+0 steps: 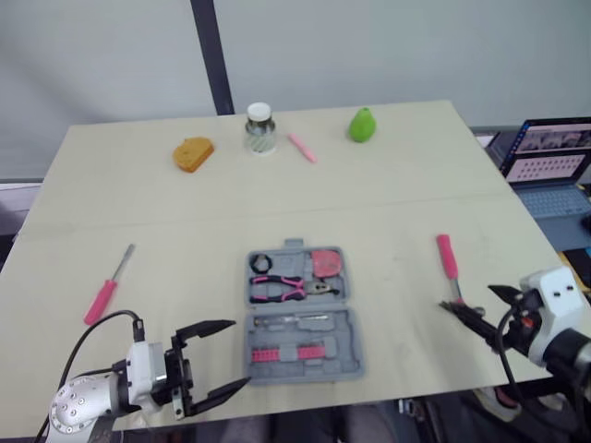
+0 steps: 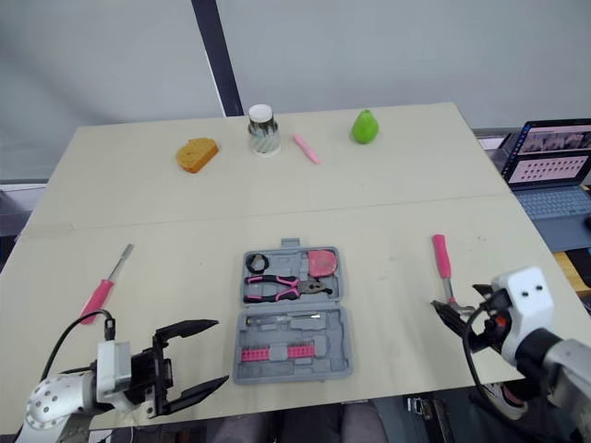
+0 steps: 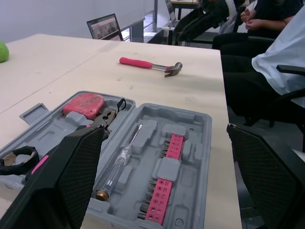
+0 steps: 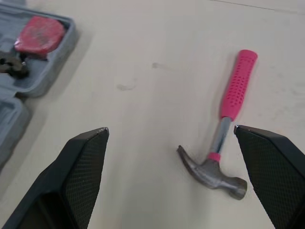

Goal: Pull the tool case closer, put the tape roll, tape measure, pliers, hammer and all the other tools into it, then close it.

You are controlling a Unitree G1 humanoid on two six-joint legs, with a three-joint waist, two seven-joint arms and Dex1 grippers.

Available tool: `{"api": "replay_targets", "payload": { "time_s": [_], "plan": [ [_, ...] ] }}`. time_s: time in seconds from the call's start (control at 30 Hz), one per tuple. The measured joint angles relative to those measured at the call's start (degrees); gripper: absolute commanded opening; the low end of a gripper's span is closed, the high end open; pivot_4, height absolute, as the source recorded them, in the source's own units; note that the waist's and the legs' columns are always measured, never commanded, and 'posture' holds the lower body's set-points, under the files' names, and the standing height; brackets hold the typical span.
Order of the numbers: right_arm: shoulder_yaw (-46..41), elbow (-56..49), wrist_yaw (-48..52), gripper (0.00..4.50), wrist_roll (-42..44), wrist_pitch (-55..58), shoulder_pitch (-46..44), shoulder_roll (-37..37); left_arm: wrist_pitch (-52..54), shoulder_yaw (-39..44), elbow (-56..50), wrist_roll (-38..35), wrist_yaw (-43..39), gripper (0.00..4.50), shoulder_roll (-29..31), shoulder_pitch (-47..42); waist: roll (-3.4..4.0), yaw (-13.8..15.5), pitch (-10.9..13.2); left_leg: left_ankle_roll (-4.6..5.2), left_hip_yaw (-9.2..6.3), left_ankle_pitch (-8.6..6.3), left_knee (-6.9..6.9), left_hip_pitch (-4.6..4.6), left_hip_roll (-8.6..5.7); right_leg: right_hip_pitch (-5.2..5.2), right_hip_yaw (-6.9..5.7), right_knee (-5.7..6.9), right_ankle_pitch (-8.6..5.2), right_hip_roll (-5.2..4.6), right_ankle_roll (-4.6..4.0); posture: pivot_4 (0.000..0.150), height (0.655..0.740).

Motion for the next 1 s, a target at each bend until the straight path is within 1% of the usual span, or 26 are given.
{"api": "replay_targets", "payload": {
  "time_s": [0.13,0.33,0.4,0.6,0.87,1.0],
  "plan": [
    [2.36,5.09,-2.19,4.5,-0.23,8.65,-7.7,-4.23,1.12,0.01,-0.25,-0.07,2.37,4.42,-0.46,0.78,0.02,-0.02,0.02,0.03,0.0,0.03,0.02,-0.01,-0.01,0.0,-0.02,0.01,0.0,0.0,0.0,0.15,0.7391],
    [7.9,11.43,-5.44,4.5,-0.57,17.68,-19.74,-3.88,0.97,1.13,1.7,-0.11,3.62,4.42,-0.67,0.8,0.05,-0.12,0.04,0.01,0.0,0.07,0.0,-0.05,-0.01,-0.08,-0.02,0.07,0.0,0.01,0.0,0.15,0.7391],
    [9.16,14.59,-6.75,4.5,-0.78,20.54,-23.88,-2.74,0.62,1.14,1.74,-0.13,3.62,4.42,-0.73,0.81,0.06,-0.12,0.04,0.03,0.01,0.09,0.01,-0.07,-0.02,-0.09,-0.02,0.05,0.0,-0.01,0.0,0.15,0.7391],
    [10.2,19.79,-10.05,4.5,-3.3,24.6,-28.21,-0.24,-0.54,1.23,2.55,-0.14,3.63,4.42,-0.89,1.49,0.06,-0.03,0.04,0.04,0.01,0.1,0.0,-0.1,-0.03,-0.1,-0.03,0.01,0.0,-0.02,0.0,0.15,0.7391],
    [12.65,22.43,-12.59,4.5,-6.75,27.71,-30.43,0.66,-1.81,1.07,3.41,0.06,4.13,4.42,-1.77,2.2,0.08,-0.25,0.05,0.01,0.04,0.13,-0.01,-0.08,-0.02,-0.13,0.01,0.08,0.0,-0.01,0.0,0.15,0.7391],
    [13.96,24.2,-13.35,4.5,-8.44,28.14,-31.13,2.51,-1.92,1.04,3.35,0.43,4.4,4.42,-1.85,3.14,0.09,-0.25,0.05,0.0,0.04,0.14,-0.05,-0.09,-0.01,-0.15,0.02,0.08,0.0,-0.02,0.0,0.15,0.7391]
  ]
}}
